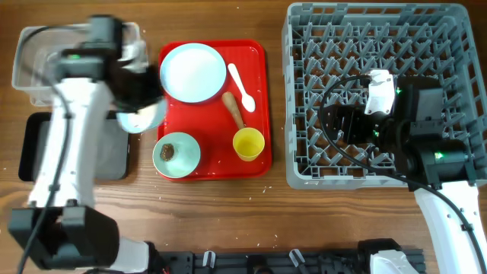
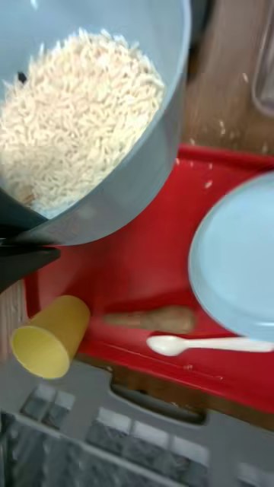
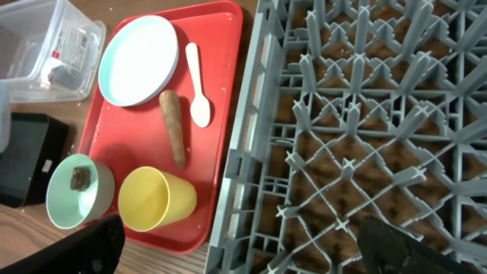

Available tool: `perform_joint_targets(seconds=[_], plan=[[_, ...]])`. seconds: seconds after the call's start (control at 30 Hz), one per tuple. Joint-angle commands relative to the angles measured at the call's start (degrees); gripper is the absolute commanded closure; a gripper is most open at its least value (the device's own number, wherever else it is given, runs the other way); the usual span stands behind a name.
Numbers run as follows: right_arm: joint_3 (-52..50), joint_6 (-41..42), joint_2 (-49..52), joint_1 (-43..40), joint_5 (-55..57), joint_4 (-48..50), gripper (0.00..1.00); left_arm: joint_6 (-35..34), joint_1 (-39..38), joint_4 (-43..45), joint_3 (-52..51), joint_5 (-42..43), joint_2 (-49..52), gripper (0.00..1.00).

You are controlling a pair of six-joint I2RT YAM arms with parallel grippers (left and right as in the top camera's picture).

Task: Sort waste into correct bins and load items into the dishwasher rack
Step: 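Tip the rice bowl over the black tray to pour out rice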

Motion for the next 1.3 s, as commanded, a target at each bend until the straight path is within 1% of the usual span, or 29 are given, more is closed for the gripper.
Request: perform_joint_targets(seconds=[0.0,0.07,0.13,0.17,0.2,0.23,0.27,0.37,0.47,0.57,0.67,0.7,0.83,1.03,1.2,1.23,1.27], plan=[[1.2,0.7,0.4,0.4,0.3,0.3,0.0,6.6,13.5,0.0,-3.4,14.1,0.1,0.96],[1.2,0.7,0.4,0.4,0.3,0.3,0.0,9.2,20.5,2.4,-6.6,19.0,0.3,0.96],[1.2,0.7,0.4,0.4,0.3,0.3,0.0,9.3,27.7,7.3,-10.3,27.5,1.2,0.96],[1.2,0.7,0.4,0.4,0.3,0.3,0.0,9.3,29.5,9.1,-11.4,30.3,1.5,0.96],[1.2,0.7,0.4,0.4,0.3,0.3,0.0,9.3,33.1,12.7,-13.7,36.0,2.2,0.96],[1.2,0.7,0.4,0.4,0.3,0.3,0.0,9.3,35.5,15.1,-15.3,39.7,3.0,0.96],[1.2,0.7,0.4,0.4,0.3,0.3,0.0,9.3,37.4,16.5,-16.4,42.4,4.0,0.96],[1.2,0.8,0.4,0.4,0.3,0.2,0.0,9.3,42.0,16.8,-17.2,47.8,7.7,0.96],[1.2,1.0,0.4,0.4,0.3,0.3,0.0,9.3,45.6,19.3,-17.2,60.3,12.2,0.96],[1.2,1.0,0.4,0.4,0.3,0.2,0.0,9.3,47.3,20.0,-17.2,68.2,16.2,0.96],[1.2,1.0,0.4,0.4,0.3,0.3,0.0,7.0,47.6,19.6,-17.2,73.1,19.0,0.96],[1.2,1.0,0.4,0.4,0.3,0.2,0.0,4.6,47.6,19.5,-17.2,73.0,19.4,0.96],[1.2,1.0,0.4,0.4,0.3,0.2,0.0,0.1,47.6,19.5,-17.2,73.0,19.5,0.96],[1.2,1.0,0.4,0.4,0.3,0.2,0.0,-2.9,47.6,19.6,-17.2,73.0,19.5,0.96],[1.2,1.0,0.4,0.4,0.2,0.2,0.0,-3.0,47.6,21.4,-17.2,71.3,19.5,0.96],[1.2,1.2,0.4,0.4,-0.1,0.2,0.0,-3.2,47.6,20.2,-17.2,72.0,19.5,0.96],[1.2,2.6,0.4,0.4,-0.1,0.2,0.0,-3.3,47.5,15.4,-17.2,73.1,19.3,0.96]])
